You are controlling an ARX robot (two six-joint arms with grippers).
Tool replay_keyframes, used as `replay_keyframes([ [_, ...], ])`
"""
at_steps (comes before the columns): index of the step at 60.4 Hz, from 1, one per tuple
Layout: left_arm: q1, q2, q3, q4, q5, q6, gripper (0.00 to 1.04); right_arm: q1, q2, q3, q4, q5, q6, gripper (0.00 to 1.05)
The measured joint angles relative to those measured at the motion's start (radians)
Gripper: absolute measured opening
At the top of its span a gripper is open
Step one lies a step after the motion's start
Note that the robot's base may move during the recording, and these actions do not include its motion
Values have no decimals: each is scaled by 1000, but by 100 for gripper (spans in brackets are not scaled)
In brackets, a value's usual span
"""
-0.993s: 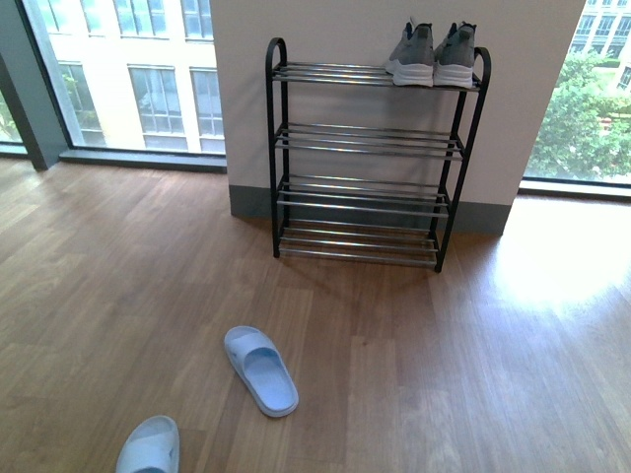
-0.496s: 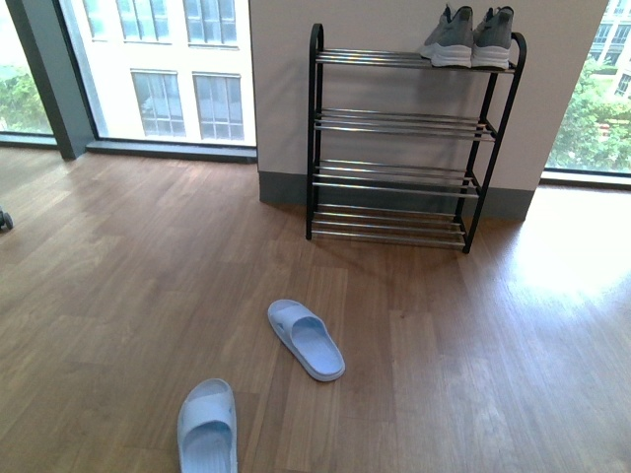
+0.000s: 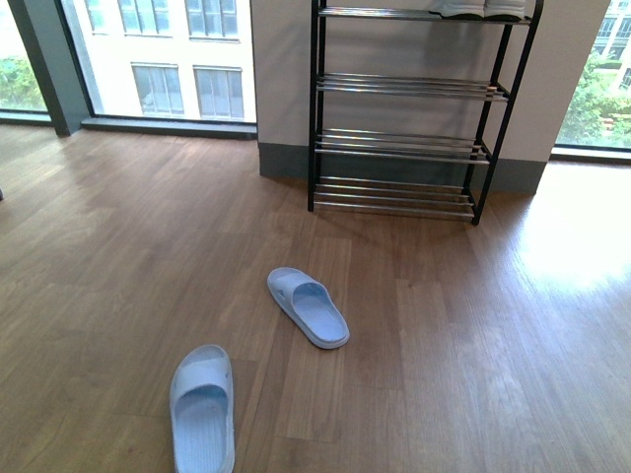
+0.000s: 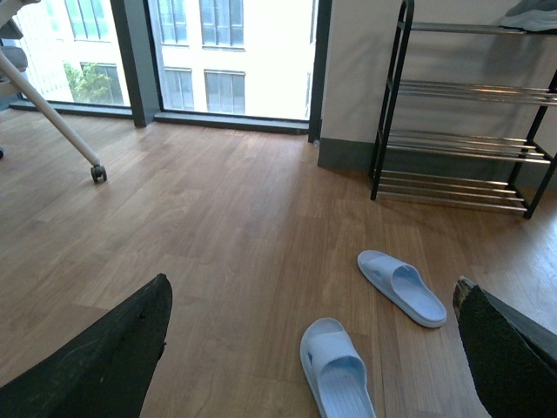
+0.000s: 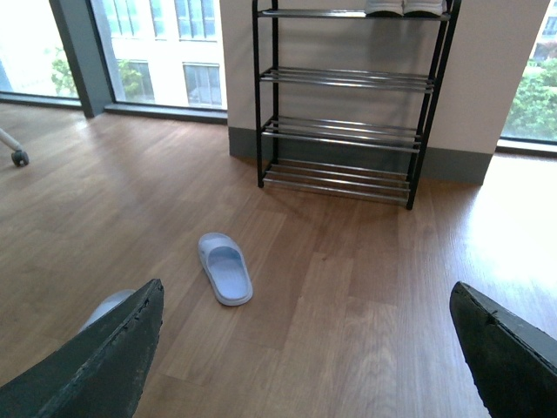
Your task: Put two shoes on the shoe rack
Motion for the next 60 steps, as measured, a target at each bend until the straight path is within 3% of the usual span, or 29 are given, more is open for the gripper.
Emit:
replay_keyframes([
  [60,0,0,0,0,0,0,95,0,0,0,0,0,0,95],
])
